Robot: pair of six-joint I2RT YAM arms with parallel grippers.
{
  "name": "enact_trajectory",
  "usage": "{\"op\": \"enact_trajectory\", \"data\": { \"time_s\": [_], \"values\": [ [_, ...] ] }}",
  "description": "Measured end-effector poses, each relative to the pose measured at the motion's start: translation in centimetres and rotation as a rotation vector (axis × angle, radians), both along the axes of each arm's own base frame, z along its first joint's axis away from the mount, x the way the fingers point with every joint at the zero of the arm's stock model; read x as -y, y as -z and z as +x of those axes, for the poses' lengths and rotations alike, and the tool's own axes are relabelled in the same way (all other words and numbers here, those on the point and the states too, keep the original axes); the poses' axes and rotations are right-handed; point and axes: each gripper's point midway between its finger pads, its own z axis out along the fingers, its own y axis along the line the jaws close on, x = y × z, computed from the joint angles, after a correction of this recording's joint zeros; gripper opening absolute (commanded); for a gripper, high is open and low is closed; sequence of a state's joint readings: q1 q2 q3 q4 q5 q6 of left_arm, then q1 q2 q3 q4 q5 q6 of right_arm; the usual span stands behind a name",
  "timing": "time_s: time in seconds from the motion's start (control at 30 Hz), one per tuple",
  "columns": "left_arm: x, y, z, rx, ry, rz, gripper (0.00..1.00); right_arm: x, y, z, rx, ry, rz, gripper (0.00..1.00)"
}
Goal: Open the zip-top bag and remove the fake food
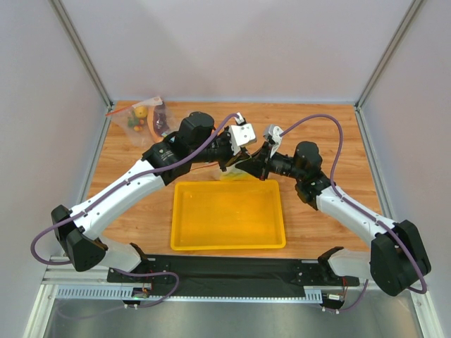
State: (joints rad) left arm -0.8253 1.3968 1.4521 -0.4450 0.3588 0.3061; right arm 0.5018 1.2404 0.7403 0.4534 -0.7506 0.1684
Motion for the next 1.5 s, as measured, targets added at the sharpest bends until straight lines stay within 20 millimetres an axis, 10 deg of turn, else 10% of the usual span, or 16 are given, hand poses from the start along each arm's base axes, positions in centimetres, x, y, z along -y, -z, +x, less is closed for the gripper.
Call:
{"op": "enact_trajectory", "data": {
  "time_s": [1.5],
  "values": [
    [-1.3, 2.2, -0.5, 0.03, -0.013, 0.062, 0.0, 2.0, 0.0, -0.5, -0.014, 0.037, -0.044, 0.0]
  ]
}}
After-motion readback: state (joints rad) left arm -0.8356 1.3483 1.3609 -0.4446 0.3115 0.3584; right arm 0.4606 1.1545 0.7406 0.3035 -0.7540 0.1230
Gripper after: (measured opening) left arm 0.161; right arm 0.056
